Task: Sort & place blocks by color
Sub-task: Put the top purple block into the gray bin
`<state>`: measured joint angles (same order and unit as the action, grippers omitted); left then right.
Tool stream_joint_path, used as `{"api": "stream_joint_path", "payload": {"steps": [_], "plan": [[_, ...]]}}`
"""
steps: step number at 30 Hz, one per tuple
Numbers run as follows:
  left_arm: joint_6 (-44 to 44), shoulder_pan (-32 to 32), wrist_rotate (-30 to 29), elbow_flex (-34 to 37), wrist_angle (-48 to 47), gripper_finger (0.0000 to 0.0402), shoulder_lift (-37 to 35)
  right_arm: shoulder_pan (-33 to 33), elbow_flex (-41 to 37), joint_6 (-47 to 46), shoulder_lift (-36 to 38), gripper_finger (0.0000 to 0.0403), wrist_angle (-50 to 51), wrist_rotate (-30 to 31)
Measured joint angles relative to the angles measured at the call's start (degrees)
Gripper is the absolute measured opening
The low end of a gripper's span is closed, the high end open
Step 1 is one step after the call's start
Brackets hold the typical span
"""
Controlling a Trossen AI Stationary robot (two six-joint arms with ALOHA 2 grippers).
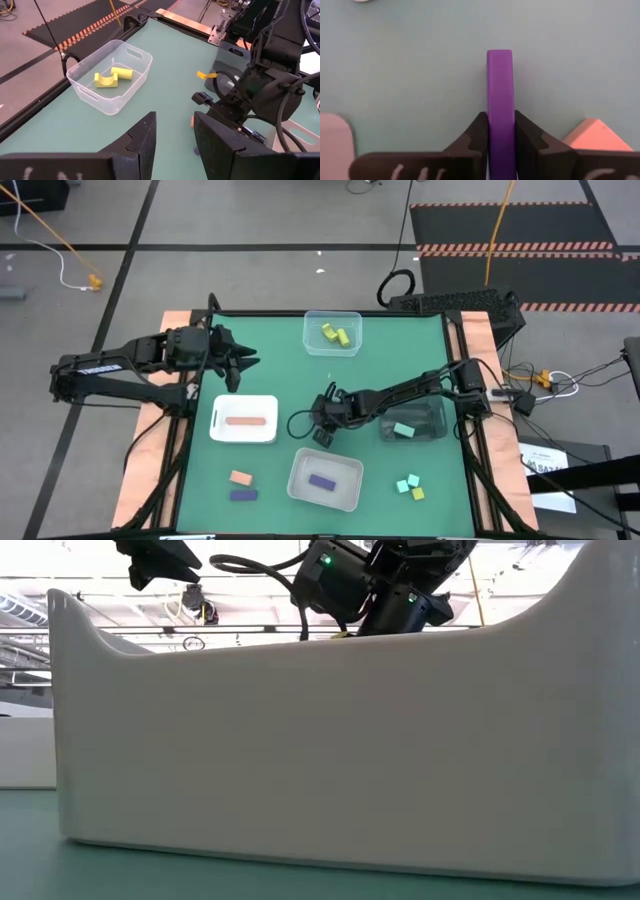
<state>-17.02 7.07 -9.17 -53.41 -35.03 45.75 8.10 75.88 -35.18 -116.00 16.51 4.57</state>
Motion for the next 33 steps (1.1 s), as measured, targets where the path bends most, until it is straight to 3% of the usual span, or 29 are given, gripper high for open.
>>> {"api": "stream_joint_path", "payload": {"steps": [5,20,24,33], "plan": [[0.0,0.0,0.0,0.0,0.0,0.0131,0.0,0.3,-0.3,3.0,4.1,0.0037,0.6,-1.7],[-3.7,0.0,0.0,0.0,-4.7,0.0131,0.0,2.1,-0.1,9.2,17.8,0.0037,-1.7,9.6],[-3.7,0.0,0.0,0.0,-4.9,0.0131,0.0,3.2,-0.1,10.9,22.0,0.0037,-2.6,15.2],[-3.7,0.0,-1.5,0.0,-4.8,0.0131,0.0,6.6,-0.1,19.9,27.3,0.0037,-14.5,18.2]]}}
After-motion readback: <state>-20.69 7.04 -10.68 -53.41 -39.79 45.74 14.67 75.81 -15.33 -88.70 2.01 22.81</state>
